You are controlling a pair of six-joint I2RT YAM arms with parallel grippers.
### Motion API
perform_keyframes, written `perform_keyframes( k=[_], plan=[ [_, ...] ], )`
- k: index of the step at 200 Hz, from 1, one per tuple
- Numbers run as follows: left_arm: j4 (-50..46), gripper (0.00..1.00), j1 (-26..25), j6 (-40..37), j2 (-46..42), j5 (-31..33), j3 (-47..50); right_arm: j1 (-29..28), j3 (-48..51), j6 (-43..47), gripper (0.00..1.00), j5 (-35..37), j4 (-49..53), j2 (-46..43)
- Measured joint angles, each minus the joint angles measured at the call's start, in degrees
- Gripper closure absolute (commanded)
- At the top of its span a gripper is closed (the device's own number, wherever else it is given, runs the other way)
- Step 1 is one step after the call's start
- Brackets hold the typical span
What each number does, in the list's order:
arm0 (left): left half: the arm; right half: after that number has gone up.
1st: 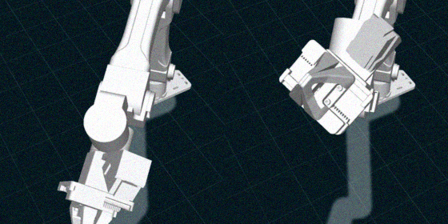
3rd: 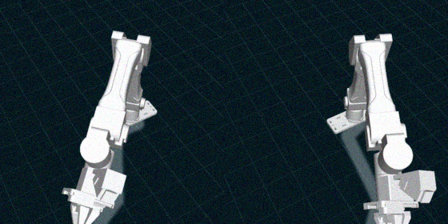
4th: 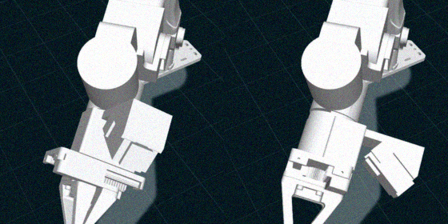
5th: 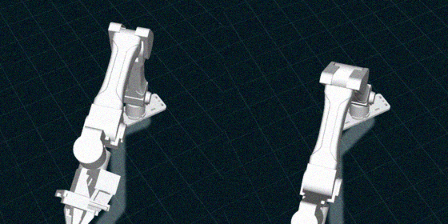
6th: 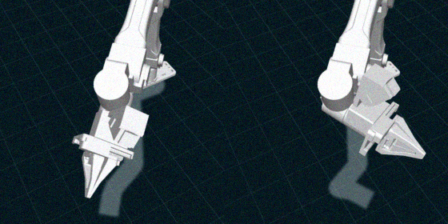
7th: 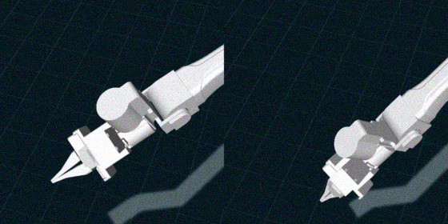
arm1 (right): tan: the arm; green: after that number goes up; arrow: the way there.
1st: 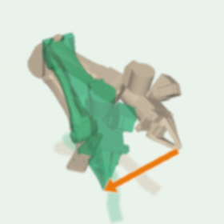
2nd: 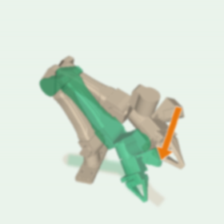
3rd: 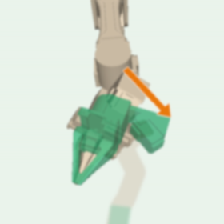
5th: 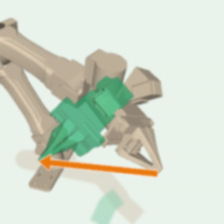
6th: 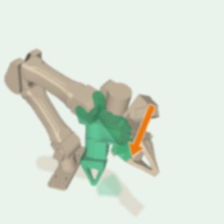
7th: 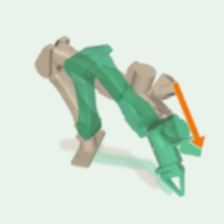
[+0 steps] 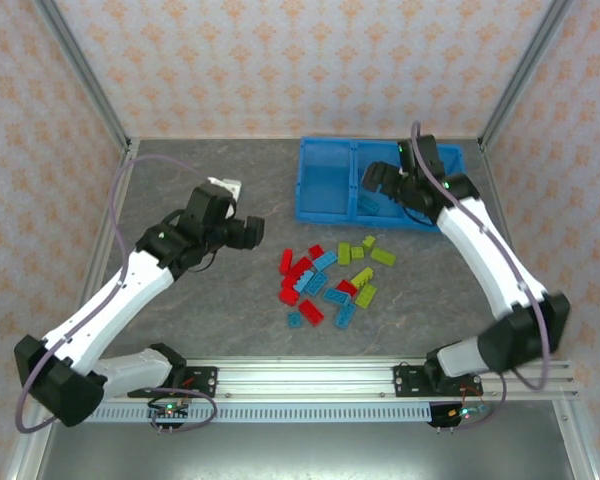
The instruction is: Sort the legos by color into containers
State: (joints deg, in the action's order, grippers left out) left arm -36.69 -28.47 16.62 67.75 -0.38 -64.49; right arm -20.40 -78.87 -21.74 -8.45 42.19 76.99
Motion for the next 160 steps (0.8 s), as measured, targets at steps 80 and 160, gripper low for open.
perform_keyframes(
  k=[80, 160],
  plan=[
    [4.92, 0.36, -2.99, 20.57, 26.62, -6.64, -0.48, -5.92, 11.5, -4.04, 0.01, -8.83, 8.31, -8.59],
    [9.97, 0.63, -4.31, 22.49, 40.13, -9.73, -6.01, -5.95, 13.25, -4.9, 0.01, -9.18, 9.05, -8.02]
  ],
)
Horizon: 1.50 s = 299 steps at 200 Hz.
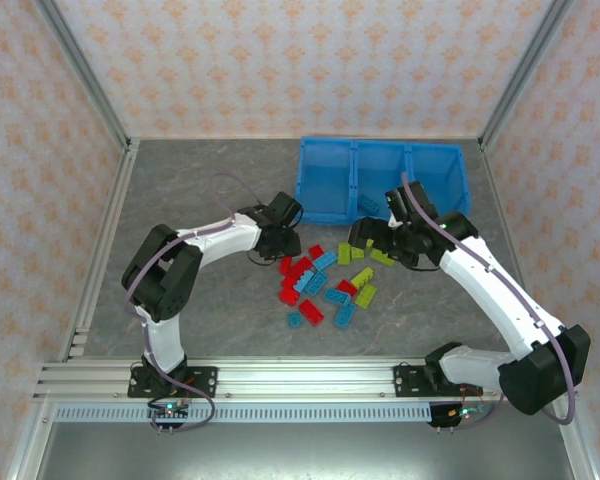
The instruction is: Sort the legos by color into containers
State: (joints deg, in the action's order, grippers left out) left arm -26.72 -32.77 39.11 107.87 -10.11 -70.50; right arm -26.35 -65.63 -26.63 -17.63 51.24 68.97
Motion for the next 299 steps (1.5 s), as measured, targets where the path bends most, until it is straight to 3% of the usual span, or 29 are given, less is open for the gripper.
perform_keyframes(
  k=[49, 77, 129, 155, 193, 240, 273, 299],
  plan=[
    [0.31, 0.8, 0.0, 0.15, 1.05, 0.02, -0.11, 0.0, 0.0, 0.02, 0.01, 0.02, 0.02, 1.01],
    [-2.93, 0.81, -1.05, -0.15, -1.86, 0.87, -1.95, 0.0, 0.0, 0.04, 0.01, 0.87, 0.02, 0.98],
    [-5.9, 0.81, -8.94, -5.46, -6.43, 14.05, -22.88, 0.0, -0.11, -0.44, 0.01, 4.39, 0.04, 0.37],
    [-6.12, 0.82, -8.63, -9.22, 1.38, 21.0, -36.33, 0.0, -0.31, -0.87, 0.01, 6.34, 0.37, -1.9],
    [-5.99, 0.82, -6.69, -14.45, 19.32, 24.61, -51.04, 0.0, -0.35, -1.75, 0.01, 8.15, 1.14, -6.64],
    [-11.3, 0.65, -6.19, -19.71, 33.92, 26.03, -66.42, 0.0, -0.35, -2.54, 0.01, 9.55, 2.82, -9.51],
    [-13.53, 0.5, -6.19, -21.07, 31.67, 25.24, -68.17, 0.0, -0.31, -3.52, 0.01, 10.6, 2.97, -10.78],
    [-14.97, 0.51, -6.36, -21.22, 24.74, 22.45, -64.94, 0.0, 0.74, -5.03, 0.01, 12.33, 2.58, -10.51]
  ],
)
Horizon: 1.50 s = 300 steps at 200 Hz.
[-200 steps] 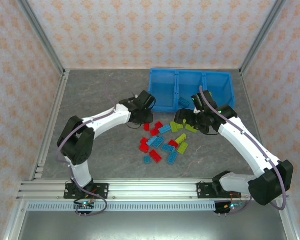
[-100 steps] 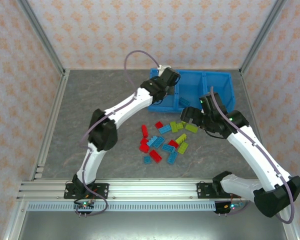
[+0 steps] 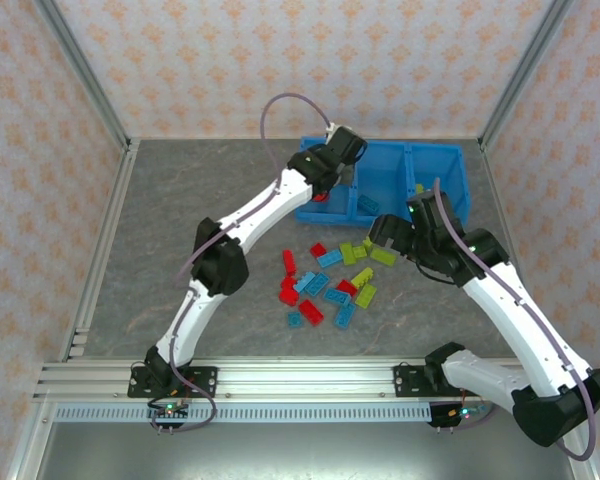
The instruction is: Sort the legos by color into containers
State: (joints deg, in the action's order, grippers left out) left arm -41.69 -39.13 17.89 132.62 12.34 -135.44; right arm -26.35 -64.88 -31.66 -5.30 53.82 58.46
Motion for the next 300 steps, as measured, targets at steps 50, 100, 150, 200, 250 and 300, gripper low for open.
perform_keyframes(
  k=[50, 100, 150, 200, 250, 300],
  plan=[
    [2.97, 0.48, -5.62, -2.56, -35.58, -4.94, 31.85, 0.02, 3.8, -2.64, 0.01, 2.99, -2.34, 7.48],
    [4.0, 0.37, -7.02, -16.59, -68.3, -8.72, 56.43, 1.79, 5.33, -1.25, 0.01, 4.92, -8.68, 24.39],
    [4.7, 0.11, -6.95, -30.91, -79.41, -6.36, 77.13, 5.66, 5.81, -0.63, 0.0, 3.32, -16.2, 35.8],
    [8.52, 0.03, -6.95, -34.45, -77.26, -5.07, 82.84, 5.79, 5.73, -0.5, 0.06, 2.75, -18.88, 38.91],
    [11.47, 0.01, -6.95, -36.17, -78.6, -2.49, 84.43, 5.88, 5.97, -1.16, 0.26, 3.67, -20.33, 39.54],
    [12.9, 0.0, -6.95, -37.24, -81.92, -1.81, 87.19, 5.88, 9.88, -3.45, 0.33, 3.87, -20.85, 37.83]
  ],
)
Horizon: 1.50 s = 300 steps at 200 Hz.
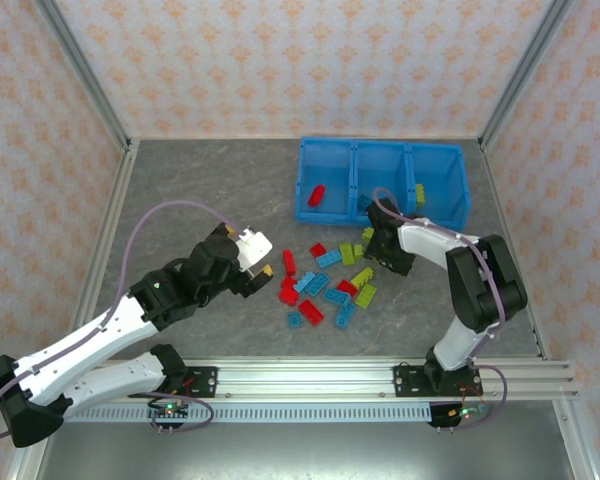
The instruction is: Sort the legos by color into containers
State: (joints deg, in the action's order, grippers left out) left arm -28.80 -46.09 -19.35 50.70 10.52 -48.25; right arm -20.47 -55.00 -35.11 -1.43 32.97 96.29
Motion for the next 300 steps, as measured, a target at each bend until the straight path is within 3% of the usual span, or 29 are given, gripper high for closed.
perform_keyframes(
  k=[34, 62, 83, 101, 132, 168, 193, 218, 256, 300],
  plan=[
    [0.55, 0.0, 0.0, -0.28, -0.33, 0.72, 0.24, 0.0, 0.76, -0.94, 0.38, 0.59, 1.27, -3.48],
    [1.33, 0.0, 0.0, -0.52, -1.03, 0.92, 1.68, 0.79, 0.42, -1.31, 0.39, 3.15, 3.1, -14.16],
    [1.66, 0.0, 0.0, -1.22, -1.92, 0.94, 2.91, 4.46, -2.97, -1.2, 0.38, 5.7, 3.82, -21.4],
    [2.08, 0.0, 0.04, -1.64, -2.49, 0.92, 3.37, 10.01, -7.78, -0.52, 0.38, 6.54, 3.48, -22.49],
    [2.75, 0.0, 0.11, -1.77, -2.58, 0.9, 3.43, 20.11, -19.37, 0.46, 0.39, 3.98, 2.27, -11.52],
    [2.75, 0.0, 0.11, -1.77, -2.6, 1.16, 3.43, 24.0, -32.59, 1.05, 0.33, -0.35, 3.04, 7.43],
    [2.75, 0.0, 0.11, -1.81, -2.6, 2.38, 3.43, 24.44, -40.02, 1.95, 0.14, -1.49, 6.12, 15.08],
    [2.73, 0.0, 0.11, -2.05, -2.58, 3.58, 3.43, 24.44, -43.58, 2.29, 0.07, -2.03, 8.59, 16.31],
    [2.78, 0.0, 0.24, -1.49, -2.49, 4.74, 3.43, 24.44, -39.43, 2.34, 0.05, -2.99, 8.72, 10.8],
    [1.77, 0.11, 3.98, 12.02, 2.19, 4.66, -1.09, 21.35, -19.93, 2.64, 0.02, -7.87, 7.23, -13.35]
  ],
)
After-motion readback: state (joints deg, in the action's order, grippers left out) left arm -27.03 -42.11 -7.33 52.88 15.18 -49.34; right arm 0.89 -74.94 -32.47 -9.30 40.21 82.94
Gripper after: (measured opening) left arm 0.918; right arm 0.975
